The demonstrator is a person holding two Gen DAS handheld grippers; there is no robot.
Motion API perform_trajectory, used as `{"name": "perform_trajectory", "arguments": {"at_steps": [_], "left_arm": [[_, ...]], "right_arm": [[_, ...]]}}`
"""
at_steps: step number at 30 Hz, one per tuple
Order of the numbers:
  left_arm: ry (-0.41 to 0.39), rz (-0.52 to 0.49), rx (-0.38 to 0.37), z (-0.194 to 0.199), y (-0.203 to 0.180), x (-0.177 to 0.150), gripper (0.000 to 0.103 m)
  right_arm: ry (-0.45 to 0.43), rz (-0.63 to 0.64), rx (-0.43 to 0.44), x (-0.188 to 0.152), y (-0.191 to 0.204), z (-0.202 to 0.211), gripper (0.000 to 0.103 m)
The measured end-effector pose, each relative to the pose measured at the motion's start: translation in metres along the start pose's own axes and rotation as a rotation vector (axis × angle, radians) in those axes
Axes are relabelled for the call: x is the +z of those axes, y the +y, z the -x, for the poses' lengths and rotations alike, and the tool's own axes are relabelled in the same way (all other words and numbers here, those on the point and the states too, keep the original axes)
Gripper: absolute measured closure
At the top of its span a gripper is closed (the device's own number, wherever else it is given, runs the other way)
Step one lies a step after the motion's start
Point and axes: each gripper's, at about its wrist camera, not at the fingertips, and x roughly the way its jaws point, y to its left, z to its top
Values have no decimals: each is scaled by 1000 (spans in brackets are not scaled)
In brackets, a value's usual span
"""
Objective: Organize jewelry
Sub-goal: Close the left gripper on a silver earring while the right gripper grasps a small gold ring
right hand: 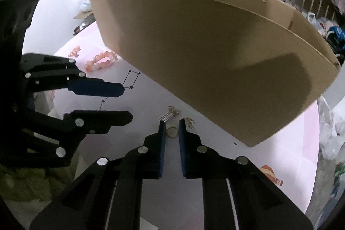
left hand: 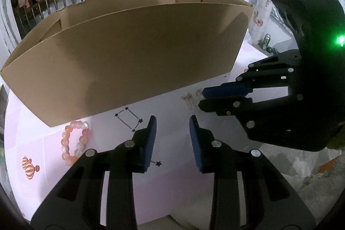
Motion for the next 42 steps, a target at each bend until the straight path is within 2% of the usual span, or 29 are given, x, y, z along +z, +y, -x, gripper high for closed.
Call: {"name": "perform_trajectory", "arguments": {"at_steps": [8,14,21,25,27,42], "left_arm": [[26,-43,19,-21,-12,11,73],[43,-58,41,-32,-19,19,74],[49,-80,26,-32,-29,19,98],[48,-81,29,-29,-28,18,98],[40,-75,26,-25,-25,16,103],[31,-49,19,-5,-15,8,103]], "right_arm": [[11,-95,-24,-13,-23,10,91],[9,-119,-28,-14,-27,11,91],[5,-125,-24,-14,-27,9,91],[4,-131,-19,-14,-29,11,91],[5,-133,-17,-13,-29,12,91],[-6,-128,-7,-14,-28,16,91]]}}
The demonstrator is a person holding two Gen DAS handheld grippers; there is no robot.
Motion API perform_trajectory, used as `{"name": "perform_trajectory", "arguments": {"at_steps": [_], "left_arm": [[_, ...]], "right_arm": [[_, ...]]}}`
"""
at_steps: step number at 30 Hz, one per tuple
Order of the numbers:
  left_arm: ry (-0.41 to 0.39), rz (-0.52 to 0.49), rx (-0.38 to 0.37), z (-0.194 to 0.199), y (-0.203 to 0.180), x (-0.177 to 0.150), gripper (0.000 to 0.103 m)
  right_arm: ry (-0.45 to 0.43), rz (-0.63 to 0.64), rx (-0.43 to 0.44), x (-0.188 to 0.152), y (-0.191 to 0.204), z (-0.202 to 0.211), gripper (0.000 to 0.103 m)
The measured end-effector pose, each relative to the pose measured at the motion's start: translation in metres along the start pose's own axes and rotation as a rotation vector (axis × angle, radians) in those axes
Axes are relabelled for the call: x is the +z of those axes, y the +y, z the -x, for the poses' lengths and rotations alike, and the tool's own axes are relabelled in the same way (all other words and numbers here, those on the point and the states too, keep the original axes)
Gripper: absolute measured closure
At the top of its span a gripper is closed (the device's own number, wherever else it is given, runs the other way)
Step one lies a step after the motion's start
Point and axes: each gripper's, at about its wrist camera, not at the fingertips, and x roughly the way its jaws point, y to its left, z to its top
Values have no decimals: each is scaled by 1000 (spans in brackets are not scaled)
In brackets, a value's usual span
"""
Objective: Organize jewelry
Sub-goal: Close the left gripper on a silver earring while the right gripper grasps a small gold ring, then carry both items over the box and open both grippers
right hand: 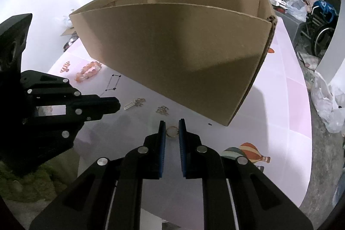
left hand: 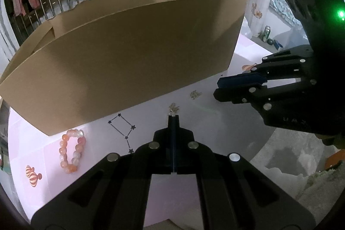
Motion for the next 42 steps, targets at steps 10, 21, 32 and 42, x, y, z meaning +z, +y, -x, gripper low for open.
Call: {"name": "perform_trajectory", "arguments": {"at_steps": [10,21,32,42], "left_arm": [[17,-44,49,-15,-6,10,86],[-2,0,13,-18,7,13,103],[-26,0,8,4,8,6,103],[-171,28,33,79,19,20,103]], "right_arm": [[-1,-2,3,0,0,-1,91],[-2,-7,9,2,-1,-2,91],[-32,2,0,5,6,13,91],[-166,45,43,33,28,60,91]]}}
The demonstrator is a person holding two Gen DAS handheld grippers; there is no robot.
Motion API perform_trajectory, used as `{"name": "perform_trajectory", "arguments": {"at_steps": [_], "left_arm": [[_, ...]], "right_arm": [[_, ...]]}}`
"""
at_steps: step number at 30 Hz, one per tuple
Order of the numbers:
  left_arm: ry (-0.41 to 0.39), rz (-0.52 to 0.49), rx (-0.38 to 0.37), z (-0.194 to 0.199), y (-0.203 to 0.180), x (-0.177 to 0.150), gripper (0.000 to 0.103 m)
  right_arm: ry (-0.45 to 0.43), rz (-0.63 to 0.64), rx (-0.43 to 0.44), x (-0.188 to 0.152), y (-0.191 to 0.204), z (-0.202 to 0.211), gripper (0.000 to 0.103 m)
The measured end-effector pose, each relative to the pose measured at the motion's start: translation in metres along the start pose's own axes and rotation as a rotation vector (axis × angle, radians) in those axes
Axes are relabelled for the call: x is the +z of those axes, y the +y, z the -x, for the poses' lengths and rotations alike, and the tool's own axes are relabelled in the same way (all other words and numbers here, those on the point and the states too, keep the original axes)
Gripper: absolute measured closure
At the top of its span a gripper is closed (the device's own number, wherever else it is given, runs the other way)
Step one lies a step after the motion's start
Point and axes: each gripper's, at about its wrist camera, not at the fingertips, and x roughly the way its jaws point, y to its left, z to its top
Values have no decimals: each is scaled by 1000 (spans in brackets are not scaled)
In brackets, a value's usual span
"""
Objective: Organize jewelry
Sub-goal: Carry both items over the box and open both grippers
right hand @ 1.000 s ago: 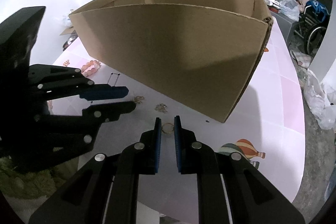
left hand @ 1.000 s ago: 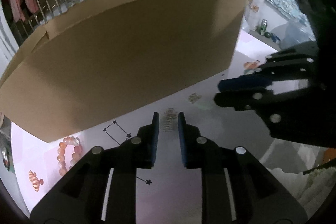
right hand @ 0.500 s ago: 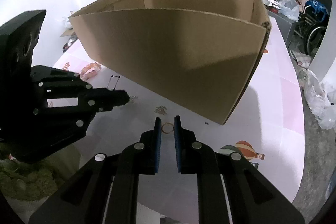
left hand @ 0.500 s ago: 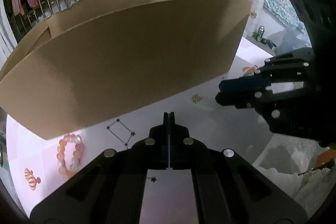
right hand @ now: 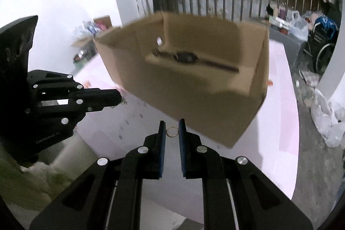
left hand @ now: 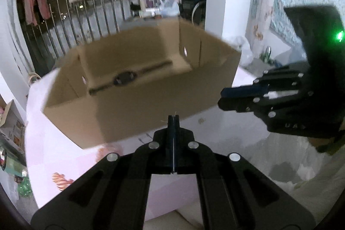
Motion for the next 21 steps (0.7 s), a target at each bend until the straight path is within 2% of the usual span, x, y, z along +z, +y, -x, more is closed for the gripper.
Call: {"name": "perform_trajectory", "arguments": {"at_steps": [5,8,10,15,17,19,21], "left_arm": [[-147,50,-4,39,20,32,103],[-208,56,16,41,30,54,103],[-221,64,26,33,36,64,103],[-152,87,39,-11,55,79,103],[-107,105,50,-33,65,81,103],[-76,114,63,-46,73,81,103],[-62,107,78,-55,75,79,103]], "right_arm": [[-111,-2,50,30,1,17,91],[-170,-19,73,50,-2,20,91],[-196,-24,67,66,-5,16,91],[-164,-41,12,92,-11,-16,91],[-122,-64,-9,101,-18,-35,91],[-90,-76,-69,106,-22,-50,90],[-65,-90,-79,108,-26,-62,89]]}}
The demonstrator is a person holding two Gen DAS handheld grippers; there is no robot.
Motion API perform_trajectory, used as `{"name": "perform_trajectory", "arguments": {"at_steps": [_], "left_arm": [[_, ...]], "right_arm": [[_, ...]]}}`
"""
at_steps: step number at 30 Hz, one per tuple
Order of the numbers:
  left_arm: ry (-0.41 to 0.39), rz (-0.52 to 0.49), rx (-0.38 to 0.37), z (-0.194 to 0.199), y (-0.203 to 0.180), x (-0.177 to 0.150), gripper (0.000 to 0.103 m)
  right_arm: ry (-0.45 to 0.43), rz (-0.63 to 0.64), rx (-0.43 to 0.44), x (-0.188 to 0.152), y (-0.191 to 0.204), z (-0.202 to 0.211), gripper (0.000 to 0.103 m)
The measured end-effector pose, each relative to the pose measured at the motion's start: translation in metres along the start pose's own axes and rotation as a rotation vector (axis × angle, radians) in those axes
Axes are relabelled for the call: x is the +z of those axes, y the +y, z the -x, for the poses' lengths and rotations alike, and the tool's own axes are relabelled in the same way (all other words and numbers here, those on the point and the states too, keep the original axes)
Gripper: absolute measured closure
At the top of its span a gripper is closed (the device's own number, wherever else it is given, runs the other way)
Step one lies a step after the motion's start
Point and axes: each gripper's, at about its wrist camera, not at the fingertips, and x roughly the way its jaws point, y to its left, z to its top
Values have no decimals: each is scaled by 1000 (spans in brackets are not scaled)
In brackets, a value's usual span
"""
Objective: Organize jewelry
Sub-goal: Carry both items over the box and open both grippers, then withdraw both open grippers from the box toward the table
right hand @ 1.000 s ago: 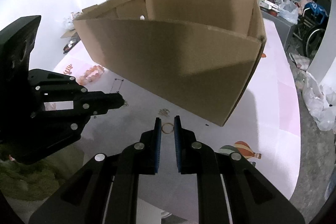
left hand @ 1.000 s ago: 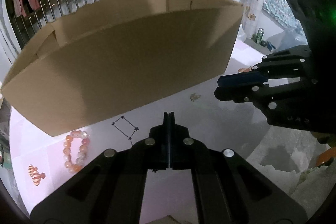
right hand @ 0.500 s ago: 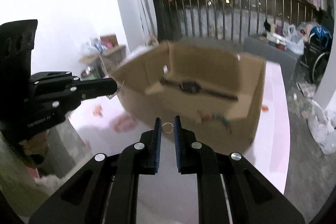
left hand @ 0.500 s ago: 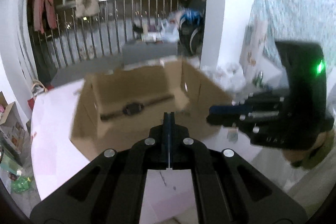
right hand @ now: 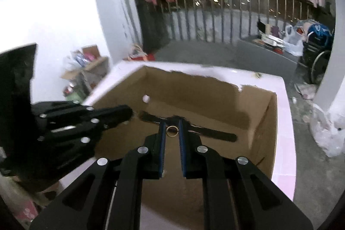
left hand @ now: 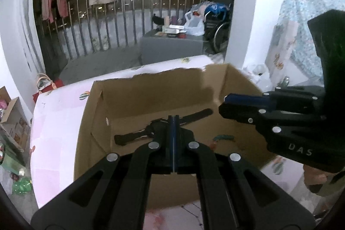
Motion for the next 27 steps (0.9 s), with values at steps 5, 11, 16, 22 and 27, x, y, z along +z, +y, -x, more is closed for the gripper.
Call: {"name": "perform_trajectory", "arguments": {"at_steps": [5,11,16,22,27], "left_arm": [[18,-25,33,-7,3,-7,82],[-5,22,57,11,13,-15,68],[-39,44,96,45,26,-31,58],[-5,89,88,92,36,-67,53],[58,89,45,103,26,-95,51]], "right_arm": [[8,-59,7,-1,-9,-6,74],[-32,-60,4,-7,-12,17,70],[-73,-18,23,-27,-10,53,70],[-36,47,64,-68,1,93,69],[92,3,99,-103,3,89,69]]}}
